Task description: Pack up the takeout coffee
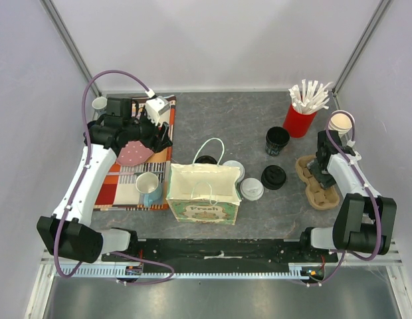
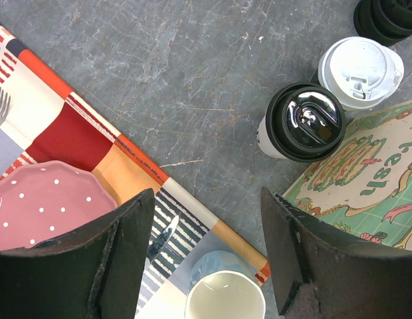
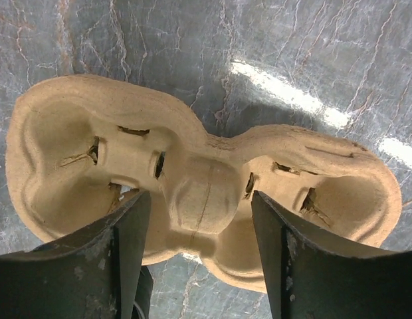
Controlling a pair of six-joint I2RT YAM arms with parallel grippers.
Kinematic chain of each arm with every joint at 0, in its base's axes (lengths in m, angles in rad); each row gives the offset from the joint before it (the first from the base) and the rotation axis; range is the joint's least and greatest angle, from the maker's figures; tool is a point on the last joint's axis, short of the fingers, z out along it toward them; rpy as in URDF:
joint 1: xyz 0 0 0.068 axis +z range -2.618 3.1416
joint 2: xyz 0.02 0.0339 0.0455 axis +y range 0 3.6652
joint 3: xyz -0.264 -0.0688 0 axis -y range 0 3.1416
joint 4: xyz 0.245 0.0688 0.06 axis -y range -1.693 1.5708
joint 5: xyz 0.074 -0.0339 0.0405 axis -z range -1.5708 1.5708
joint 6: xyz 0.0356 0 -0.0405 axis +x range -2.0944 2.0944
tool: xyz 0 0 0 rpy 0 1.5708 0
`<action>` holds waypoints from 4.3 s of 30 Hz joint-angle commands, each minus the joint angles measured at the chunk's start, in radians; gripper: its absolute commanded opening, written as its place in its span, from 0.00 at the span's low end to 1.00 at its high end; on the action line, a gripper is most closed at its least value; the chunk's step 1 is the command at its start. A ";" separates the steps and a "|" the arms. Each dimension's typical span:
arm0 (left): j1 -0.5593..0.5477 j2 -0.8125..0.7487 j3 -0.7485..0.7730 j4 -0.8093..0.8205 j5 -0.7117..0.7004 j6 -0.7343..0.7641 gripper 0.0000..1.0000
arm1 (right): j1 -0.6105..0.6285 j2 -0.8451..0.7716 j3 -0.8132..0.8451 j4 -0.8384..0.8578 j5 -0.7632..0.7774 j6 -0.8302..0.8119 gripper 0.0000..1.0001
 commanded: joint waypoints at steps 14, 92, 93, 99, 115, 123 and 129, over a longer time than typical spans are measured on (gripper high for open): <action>0.002 0.012 0.007 0.024 0.014 0.028 0.71 | 0.017 -0.025 0.016 0.002 0.041 0.025 0.51; -0.001 -0.007 -0.015 0.031 0.075 0.080 0.70 | 0.254 -0.491 -0.182 -0.155 -0.320 -1.645 0.56; -0.001 -0.008 -0.015 0.031 0.074 0.080 0.70 | 0.254 -0.487 -0.185 -0.155 -0.313 -1.653 0.55; 0.000 0.004 -0.010 0.029 0.072 0.081 0.70 | 0.267 -0.451 -0.210 -0.115 -0.287 -1.653 0.48; -0.001 0.016 -0.007 0.021 0.071 0.089 0.69 | 0.271 -0.385 -0.170 -0.089 -0.217 -1.646 0.36; 0.000 0.016 -0.004 0.020 0.075 0.091 0.69 | 0.271 -0.356 -0.095 -0.104 -0.229 -1.630 0.27; 0.000 0.016 -0.012 0.017 0.072 0.097 0.69 | 0.271 -0.330 -0.078 -0.122 -0.316 -1.615 0.44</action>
